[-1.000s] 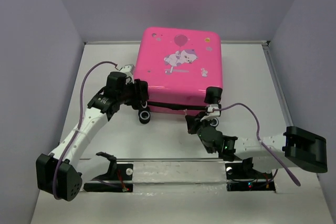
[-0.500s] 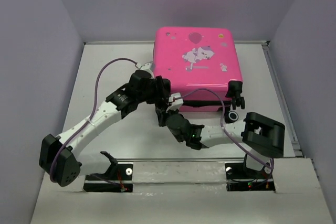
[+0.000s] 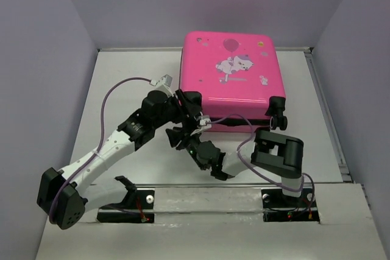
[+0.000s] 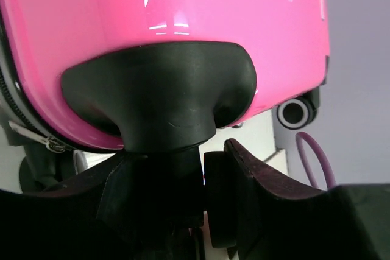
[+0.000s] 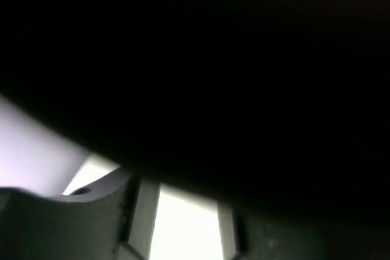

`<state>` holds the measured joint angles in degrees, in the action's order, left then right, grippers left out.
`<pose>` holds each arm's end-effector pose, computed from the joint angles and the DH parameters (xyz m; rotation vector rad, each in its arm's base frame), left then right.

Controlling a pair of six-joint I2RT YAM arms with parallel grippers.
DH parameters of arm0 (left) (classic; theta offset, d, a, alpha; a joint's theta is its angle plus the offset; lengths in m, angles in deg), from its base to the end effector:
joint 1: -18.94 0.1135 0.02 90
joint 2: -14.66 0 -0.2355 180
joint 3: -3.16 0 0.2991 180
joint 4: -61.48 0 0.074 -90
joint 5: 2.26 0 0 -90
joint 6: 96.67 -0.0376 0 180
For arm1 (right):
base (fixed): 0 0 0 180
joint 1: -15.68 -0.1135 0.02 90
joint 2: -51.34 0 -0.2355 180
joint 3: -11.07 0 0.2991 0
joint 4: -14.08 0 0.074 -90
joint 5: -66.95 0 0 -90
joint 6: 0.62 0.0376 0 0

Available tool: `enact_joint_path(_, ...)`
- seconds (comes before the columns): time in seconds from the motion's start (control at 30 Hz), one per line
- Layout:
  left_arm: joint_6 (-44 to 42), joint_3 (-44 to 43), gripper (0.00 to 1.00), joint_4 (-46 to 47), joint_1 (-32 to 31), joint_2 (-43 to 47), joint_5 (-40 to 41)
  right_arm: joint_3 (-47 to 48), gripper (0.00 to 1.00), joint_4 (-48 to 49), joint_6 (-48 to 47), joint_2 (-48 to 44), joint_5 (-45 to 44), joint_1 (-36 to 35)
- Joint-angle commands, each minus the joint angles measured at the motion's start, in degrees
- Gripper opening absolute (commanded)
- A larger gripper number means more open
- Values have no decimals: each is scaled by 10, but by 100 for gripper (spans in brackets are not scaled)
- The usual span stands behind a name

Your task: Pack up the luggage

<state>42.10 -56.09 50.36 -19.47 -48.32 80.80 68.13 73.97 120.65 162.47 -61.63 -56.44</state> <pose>0.2472 -0.2018 0.2753 -0.0874 1.9943 -1.1454 0.1400 0.3576 0.1015 0.0207 1.5677 0.9529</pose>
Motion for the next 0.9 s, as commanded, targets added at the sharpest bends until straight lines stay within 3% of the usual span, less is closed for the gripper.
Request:
enact_joint_path(0.0, 40, -4, 6, 199, -44, 71, -110, -83, 63, -9, 22, -99, 71, -20)
enact_joint_path(0.03, 34, 2, 6, 185, -43, 73, -99, -105, 74, -49, 40, -158, 69, -20)
enact_joint_path(0.13, 35, 47, 12, 195, -40, 87, -77, -144, 86, -348, 91, -287, 73, -20)
enact_joint_path(0.2, 40, 61, 22, 205, -39, 93, -72, -152, 89, -440, 107, -342, 88, -20)
enact_joint_path(0.27, 42, 71, 37, 210, -36, 95, -70, -158, 94, -516, 124, -406, 84, -20)
enact_joint_path(0.3, 41, 72, 51, 211, -36, 96, -69, -158, 95, -568, 123, -424, 76, -20)
enact_joint_path(0.43, 43, 79, 79, 207, -33, 98, -67, -141, 100, -605, 80, -470, 61, -15)
enact_joint_path(0.53, 38, 85, 91, 197, -33, 100, -67, -97, 100, -607, 49, -460, 62, 2)
enact_joint_path(0.63, 31, 91, 96, 185, -32, 102, -64, -38, 100, -606, -11, -429, 64, 7)
enact_joint_path(0.87, 22, 103, 96, 170, -29, 116, -60, 63, 100, -599, -74, -384, 46, 32)
